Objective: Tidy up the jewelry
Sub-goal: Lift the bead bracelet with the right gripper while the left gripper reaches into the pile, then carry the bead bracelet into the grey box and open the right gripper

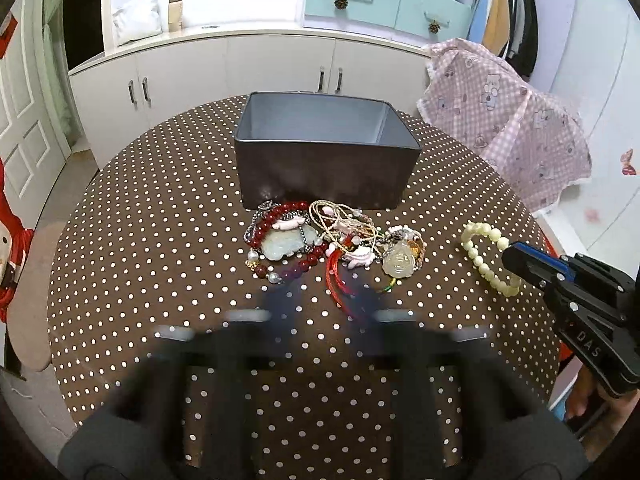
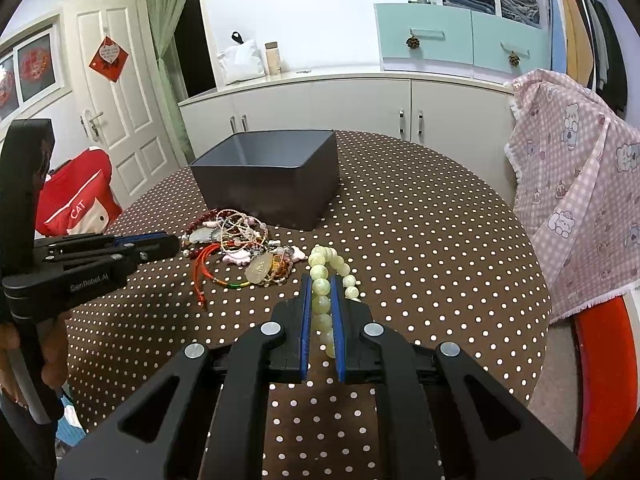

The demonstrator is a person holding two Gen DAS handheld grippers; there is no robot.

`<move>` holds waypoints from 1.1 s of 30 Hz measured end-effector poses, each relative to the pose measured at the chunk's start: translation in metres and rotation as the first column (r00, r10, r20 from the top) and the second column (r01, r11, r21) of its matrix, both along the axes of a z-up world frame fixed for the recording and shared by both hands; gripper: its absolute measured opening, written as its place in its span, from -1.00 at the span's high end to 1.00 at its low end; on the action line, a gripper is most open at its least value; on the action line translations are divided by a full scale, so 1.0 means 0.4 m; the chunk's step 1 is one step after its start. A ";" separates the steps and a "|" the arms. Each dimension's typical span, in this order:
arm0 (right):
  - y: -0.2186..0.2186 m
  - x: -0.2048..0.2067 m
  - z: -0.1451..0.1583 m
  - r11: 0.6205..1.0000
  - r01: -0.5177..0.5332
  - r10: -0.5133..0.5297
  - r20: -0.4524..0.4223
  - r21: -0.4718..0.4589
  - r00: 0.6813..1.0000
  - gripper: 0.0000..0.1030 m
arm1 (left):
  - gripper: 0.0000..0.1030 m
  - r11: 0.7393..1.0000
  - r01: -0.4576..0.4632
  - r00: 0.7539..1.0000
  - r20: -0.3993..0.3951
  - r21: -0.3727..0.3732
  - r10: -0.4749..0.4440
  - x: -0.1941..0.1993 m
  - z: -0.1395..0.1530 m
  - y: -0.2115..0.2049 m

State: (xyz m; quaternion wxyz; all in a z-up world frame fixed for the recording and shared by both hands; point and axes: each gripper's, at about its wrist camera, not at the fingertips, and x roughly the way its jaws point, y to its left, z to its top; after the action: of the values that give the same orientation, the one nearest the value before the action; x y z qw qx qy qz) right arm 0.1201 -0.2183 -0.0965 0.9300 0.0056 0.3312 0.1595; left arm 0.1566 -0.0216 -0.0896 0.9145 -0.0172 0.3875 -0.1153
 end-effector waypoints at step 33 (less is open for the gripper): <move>-0.024 0.069 -0.024 0.999 -0.025 0.026 -0.015 0.037 1.000 0.84 | 0.94 0.989 0.066 0.997 0.033 0.129 -0.071 0.122 0.003 -0.075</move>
State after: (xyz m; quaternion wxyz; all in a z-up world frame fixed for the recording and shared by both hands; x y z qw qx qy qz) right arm 0.1479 -0.2278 -0.1061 0.9250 0.0196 0.3355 0.1775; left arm 0.2053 -0.0514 -0.0882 0.9163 0.0569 0.3772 -0.1218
